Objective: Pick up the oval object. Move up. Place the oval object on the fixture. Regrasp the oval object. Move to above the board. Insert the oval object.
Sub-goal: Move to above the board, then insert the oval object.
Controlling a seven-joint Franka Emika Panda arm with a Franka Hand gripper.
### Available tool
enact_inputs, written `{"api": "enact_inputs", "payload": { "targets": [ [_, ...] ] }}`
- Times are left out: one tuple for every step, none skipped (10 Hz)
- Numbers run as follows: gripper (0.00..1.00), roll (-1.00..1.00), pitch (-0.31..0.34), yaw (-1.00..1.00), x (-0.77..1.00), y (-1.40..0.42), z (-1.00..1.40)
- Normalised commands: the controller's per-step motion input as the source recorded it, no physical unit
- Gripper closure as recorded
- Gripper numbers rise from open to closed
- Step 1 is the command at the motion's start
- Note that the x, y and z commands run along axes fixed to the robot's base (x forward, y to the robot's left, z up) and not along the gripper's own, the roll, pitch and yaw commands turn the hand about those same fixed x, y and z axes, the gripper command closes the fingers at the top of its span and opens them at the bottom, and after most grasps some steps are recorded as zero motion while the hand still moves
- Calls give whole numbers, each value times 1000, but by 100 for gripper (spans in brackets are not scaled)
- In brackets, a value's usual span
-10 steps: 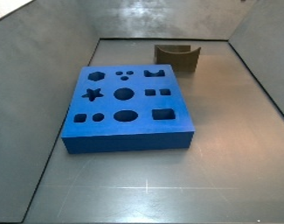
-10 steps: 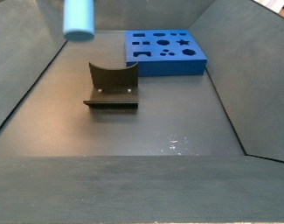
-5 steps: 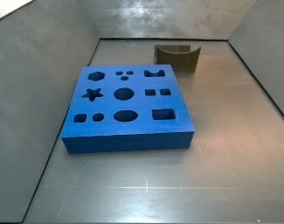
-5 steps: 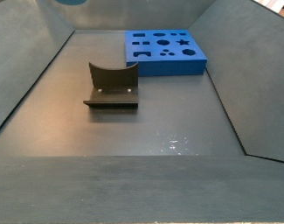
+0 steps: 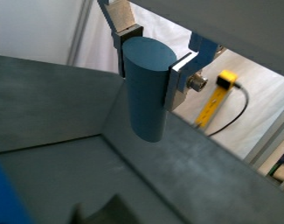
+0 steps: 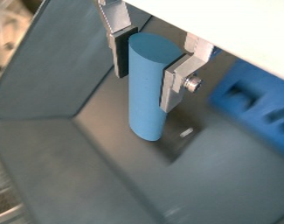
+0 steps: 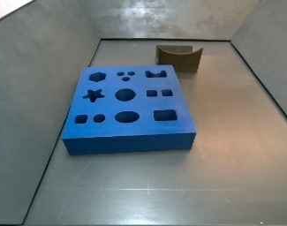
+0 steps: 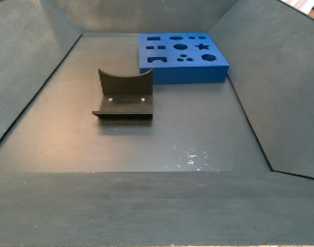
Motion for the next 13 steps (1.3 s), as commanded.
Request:
{"api": "enact_inputs", "payload": {
  "targets": [
    [100, -1000, -44, -107, -571, -1000, 152],
    [100, -1000, -45, -110, -580, -1000, 154],
    [100, -1000, -51, -110, -604, -1000, 155],
    [100, -1000, -56, -111, -615, -1000, 153],
    [100, -1000, -67, -107, -651, -1000, 154],
    [100, -1000, -83, -103, -667, -960, 149],
    [100, -826, -95, -78, -492, -640, 101],
    [100, -675, -98, -60, -368, -437, 64],
    [100, -430, -64, -31, -192, -195, 23],
    [100, -289, -36, -23, -118, -115, 22],
    [100, 0, 0, 0, 0, -23, -40],
    [100, 11, -24, -66, 171, -411, -491],
    [100, 159, -107, -411, 206, -691, -1000]
  ]
}}
